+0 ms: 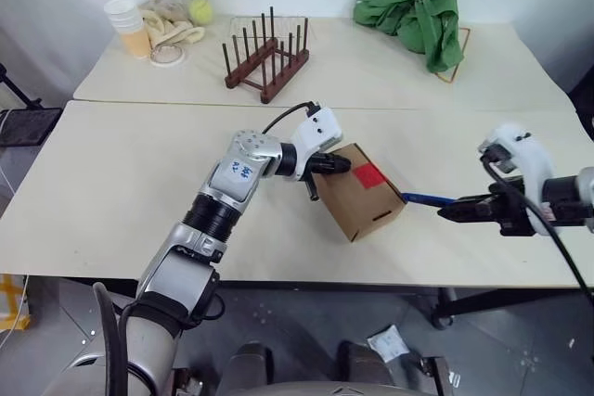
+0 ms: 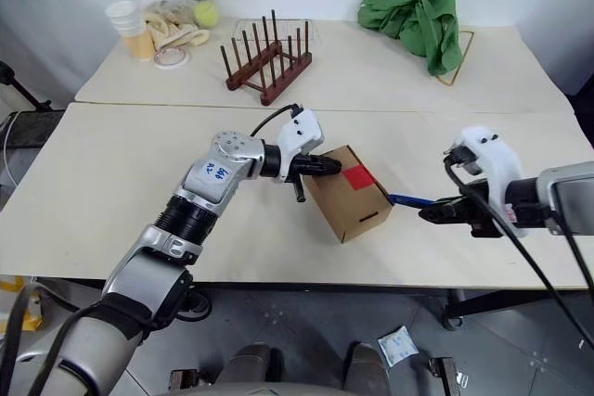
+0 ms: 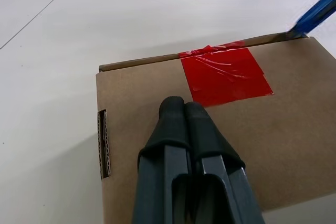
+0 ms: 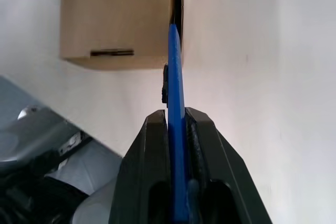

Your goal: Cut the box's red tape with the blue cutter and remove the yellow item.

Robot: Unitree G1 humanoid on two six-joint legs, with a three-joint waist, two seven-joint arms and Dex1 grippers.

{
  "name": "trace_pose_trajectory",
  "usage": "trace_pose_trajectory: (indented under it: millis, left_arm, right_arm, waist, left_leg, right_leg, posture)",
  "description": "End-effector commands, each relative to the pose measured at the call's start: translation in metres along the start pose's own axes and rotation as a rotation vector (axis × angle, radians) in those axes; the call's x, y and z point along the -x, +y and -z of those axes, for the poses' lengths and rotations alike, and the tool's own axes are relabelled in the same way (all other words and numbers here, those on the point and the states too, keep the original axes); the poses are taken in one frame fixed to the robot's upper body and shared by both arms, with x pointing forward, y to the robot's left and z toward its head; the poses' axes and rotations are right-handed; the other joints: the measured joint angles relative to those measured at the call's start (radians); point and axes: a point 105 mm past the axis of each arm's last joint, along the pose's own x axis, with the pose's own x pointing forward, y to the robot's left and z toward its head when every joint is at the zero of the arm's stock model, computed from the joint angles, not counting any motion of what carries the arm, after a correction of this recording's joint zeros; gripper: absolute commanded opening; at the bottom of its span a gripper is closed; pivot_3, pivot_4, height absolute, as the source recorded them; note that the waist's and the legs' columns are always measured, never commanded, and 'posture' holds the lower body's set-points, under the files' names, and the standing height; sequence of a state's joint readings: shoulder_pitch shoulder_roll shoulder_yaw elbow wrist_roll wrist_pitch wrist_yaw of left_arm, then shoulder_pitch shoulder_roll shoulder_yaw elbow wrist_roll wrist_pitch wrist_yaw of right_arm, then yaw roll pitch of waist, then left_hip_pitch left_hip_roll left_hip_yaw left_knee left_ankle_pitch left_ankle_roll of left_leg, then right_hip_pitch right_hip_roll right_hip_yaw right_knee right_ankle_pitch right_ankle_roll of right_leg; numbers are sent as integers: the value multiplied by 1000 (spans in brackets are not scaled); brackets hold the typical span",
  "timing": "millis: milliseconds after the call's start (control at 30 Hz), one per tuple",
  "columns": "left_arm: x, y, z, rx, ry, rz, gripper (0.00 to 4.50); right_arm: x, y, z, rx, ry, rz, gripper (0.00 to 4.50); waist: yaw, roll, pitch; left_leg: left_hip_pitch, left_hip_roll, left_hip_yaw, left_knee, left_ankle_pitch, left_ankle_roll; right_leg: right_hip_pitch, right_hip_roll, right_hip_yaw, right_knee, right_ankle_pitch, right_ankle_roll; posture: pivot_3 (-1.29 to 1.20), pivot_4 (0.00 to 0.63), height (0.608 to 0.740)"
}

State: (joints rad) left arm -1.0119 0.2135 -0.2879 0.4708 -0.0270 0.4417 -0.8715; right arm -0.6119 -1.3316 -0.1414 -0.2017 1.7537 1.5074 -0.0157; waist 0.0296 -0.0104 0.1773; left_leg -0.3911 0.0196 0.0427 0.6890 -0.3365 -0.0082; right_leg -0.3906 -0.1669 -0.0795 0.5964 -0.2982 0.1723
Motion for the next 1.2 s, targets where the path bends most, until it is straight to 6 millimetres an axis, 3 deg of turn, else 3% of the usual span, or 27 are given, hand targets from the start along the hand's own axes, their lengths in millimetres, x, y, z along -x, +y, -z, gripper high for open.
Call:
trace_pose_trajectory:
  millis: [33, 200, 367, 433, 567, 733, 867, 967, 1033, 1100, 1200]
  left_arm:
    - [-1, -3, 17, 20, 33, 15, 0]
    - [21, 5, -23, -23, -208, 31, 0]
    - [49, 5, -34, -104, -303, 98, 0]
    - [58, 8, -30, -105, -299, 101, 0]
    - [79, 18, -3, -121, -199, 59, 0]
    - [109, 23, 28, -65, -150, -29, 0]
    - [117, 10, 46, -49, -91, -18, 0]
    - [121, -1, 54, -28, -69, -13, 0]
    - [124, -8, 58, -6, -69, -14, 0]
    - [125, -13, 58, 21, -96, -14, 0]
    - [120, -20, 60, 65, -102, -18, 0]
  right_arm:
    - [32, 8, -31, -14, -194, -32, 132]
    - [58, -19, -35, -53, -374, 21, 132]
    - [30, -65, -11, 34, -455, 162, 132]
    - [16, -75, -7, 92, -503, 189, 132]
    - [-12, -117, 13, 107, -579, 354, 132]
    - [-42, -142, 45, 85, -549, 401, 132]
    - [-46, -140, 54, 113, -512, 341, 1408]
    - [-36, -135, 52, 168, -515, 300, 2491]
    - [-14, -102, 35, 219, -647, 86, 3137]
    - [1, -88, 31, 230, -642, -6, 3137]
    - [2, -77, 24, 289, -582, -55, 3137]
  waist:
    - [1, 0, 0]
    - [5, -1, 1]
    - [8, -1, 1]
    - [6, -1, 0]
    - [-5, 0, 0]
    - [-9, 1, 0]
    - [-6, 1, 0]
    - [-4, 1, 0]
    - [-2, 3, 0]
    - [-4, 4, 0]
    - [-5, 4, 0]
  left_leg:
    - [0, 0, 0, 0, 0, 0]
    - [-3, 0, 0, 1, 0, 0]
    - [-6, 0, 0, 3, 0, 0]
    - [-6, 0, 0, 3, 0, 0]
    - [-6, 0, 0, 3, 0, 0]
    - [-5, 0, 0, 2, 0, 0]
    - [-5, 0, 0, 2, 0, 0]
    - [-5, 0, 0, 4, 0, 0]
    - [-5, 0, 0, 4, 0, 0]
    - [-4, 0, 0, 3, 0, 0]
    - [-3, 0, 0, 3, 0, 0]
  right_leg:
    - [0, 0, 0, 0, 0, 0]
    - [-2, 0, 0, -1, 0, 0]
    - [-4, 0, -1, -1, 0, 0]
    - [-4, 0, -1, 0, 0, 1]
    - [-4, 0, -1, 0, 0, 1]
    - [-4, 0, -1, 0, 0, 1]
    - [-4, 0, -1, 1, 0, 1]
    - [-3, 0, -1, 1, 0, 1]
    - [-2, 0, -1, 1, 0, 1]
    - [-2, 0, -1, 1, 0, 1]
    - [-1, 0, -1, 1, 0, 1]
  posture:
    - [0, 150, 740]
    - [0, 150, 740]
    - [0, 150, 740]
    - [0, 150, 740]
    - [0, 150, 740]
    - [0, 150, 740]
    - [0, 150, 740]
    - [0, 150, 740]
    - [0, 150, 740]
    - [0, 150, 740]
    - [0, 150, 740]
